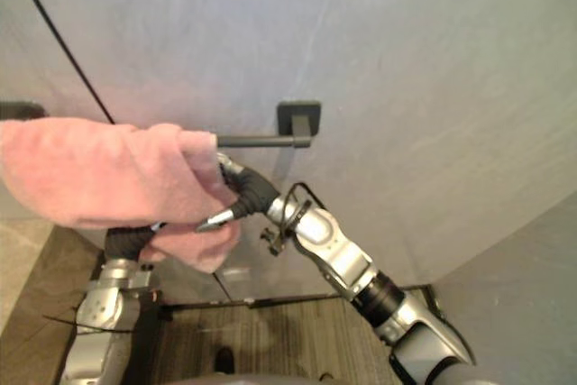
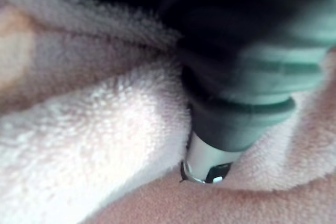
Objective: Organize washtable
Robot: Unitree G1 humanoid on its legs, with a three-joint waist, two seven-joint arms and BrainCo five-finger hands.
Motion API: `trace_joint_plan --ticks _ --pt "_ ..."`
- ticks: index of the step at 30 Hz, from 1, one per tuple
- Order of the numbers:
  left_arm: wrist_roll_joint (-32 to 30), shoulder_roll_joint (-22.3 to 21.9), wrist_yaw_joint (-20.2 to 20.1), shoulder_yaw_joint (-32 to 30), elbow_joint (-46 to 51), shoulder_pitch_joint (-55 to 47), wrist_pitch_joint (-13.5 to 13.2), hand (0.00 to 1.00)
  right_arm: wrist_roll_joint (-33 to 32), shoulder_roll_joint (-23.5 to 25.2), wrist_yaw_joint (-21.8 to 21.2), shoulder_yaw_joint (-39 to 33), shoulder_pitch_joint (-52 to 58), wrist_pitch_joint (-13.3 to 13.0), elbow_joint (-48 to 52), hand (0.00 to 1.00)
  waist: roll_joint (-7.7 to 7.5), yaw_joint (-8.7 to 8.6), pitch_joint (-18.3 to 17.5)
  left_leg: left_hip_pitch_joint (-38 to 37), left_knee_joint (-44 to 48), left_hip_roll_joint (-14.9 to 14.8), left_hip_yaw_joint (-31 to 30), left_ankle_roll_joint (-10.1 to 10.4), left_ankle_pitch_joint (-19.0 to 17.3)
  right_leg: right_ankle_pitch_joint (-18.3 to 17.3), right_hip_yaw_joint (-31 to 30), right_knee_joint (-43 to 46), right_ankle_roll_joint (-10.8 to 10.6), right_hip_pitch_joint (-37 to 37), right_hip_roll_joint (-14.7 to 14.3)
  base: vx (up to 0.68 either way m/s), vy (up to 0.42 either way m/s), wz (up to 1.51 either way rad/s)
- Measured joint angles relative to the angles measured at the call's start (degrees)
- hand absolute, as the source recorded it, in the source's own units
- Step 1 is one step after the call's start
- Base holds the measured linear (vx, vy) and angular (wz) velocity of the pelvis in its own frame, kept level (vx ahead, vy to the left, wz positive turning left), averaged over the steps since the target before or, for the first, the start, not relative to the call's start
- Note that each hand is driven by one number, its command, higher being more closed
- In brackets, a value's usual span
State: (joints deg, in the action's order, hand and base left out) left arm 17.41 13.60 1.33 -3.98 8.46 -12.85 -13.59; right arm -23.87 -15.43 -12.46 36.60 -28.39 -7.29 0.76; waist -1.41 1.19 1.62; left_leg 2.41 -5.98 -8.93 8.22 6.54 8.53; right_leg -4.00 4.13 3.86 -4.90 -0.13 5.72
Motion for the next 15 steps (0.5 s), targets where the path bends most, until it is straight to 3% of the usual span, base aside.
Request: trace_joint_plan --ticks 15 --pt "0.5 -1.6 0.0 -0.2 0.0 0.0 0.0 1.00 2.0 4.0 1.3 0.1 -3.1 0.0 -4.6 0.00 0.46 1.35 -0.4 0.2 0.0 -0.1 -0.2 0.0 0.0 0.2 0.3 0.0 0.1 0.0 -0.1 0.00 0.000 0.00"
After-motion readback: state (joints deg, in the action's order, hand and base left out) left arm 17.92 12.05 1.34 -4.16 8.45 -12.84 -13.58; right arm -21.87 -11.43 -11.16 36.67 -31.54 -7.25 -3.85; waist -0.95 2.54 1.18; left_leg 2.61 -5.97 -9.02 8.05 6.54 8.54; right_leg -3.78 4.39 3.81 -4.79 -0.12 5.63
